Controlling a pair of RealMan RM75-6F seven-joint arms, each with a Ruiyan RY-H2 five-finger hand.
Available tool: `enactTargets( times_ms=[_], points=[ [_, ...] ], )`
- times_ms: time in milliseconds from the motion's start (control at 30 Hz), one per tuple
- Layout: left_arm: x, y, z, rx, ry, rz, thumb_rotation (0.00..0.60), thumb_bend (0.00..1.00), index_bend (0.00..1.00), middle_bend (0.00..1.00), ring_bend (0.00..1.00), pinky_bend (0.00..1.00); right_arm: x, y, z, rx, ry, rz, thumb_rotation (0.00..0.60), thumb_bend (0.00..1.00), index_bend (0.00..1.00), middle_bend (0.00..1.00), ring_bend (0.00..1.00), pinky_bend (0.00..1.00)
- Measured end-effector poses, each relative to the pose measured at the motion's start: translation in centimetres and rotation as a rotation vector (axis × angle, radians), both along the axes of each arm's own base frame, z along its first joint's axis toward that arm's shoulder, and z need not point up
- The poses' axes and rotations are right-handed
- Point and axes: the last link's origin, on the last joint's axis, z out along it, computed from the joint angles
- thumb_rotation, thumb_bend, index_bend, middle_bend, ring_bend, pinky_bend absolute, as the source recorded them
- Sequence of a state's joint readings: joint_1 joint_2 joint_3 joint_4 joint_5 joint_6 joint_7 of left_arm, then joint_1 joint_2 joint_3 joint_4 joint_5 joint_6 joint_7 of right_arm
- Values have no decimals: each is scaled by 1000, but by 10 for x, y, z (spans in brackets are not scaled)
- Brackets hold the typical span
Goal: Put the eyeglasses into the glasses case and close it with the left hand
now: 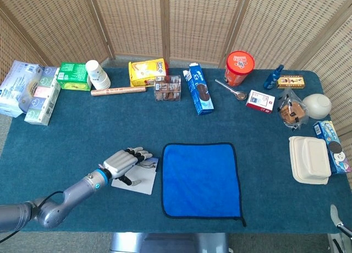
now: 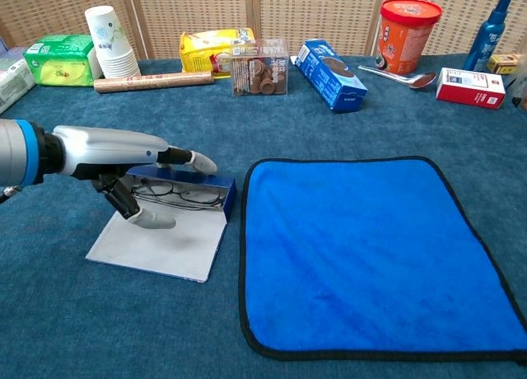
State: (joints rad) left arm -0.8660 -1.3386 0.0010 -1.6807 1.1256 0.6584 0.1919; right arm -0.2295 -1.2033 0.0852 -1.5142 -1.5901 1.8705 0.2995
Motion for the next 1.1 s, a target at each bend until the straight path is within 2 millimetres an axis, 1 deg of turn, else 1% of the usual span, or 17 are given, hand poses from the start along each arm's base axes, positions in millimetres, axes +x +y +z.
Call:
enactTargets(
  times_ms=[333,567,1100],
  points=[
    [-12,-20,6,-16,-20,14,387,288,46,90,0,106,4,-1,-1,5,4,10,478,345,93,125,0,89],
    [-21,-37,10,-30,-37,18,388,289,46,90,0,100,7,0,-1,3,9,21,476,344,92,125,0,89],
    [-29,-65,12,-69,-58,3,386,287,45,90,0,98,8,7,-4,4,14,21,477,344,92,125,0,89]
  ],
)
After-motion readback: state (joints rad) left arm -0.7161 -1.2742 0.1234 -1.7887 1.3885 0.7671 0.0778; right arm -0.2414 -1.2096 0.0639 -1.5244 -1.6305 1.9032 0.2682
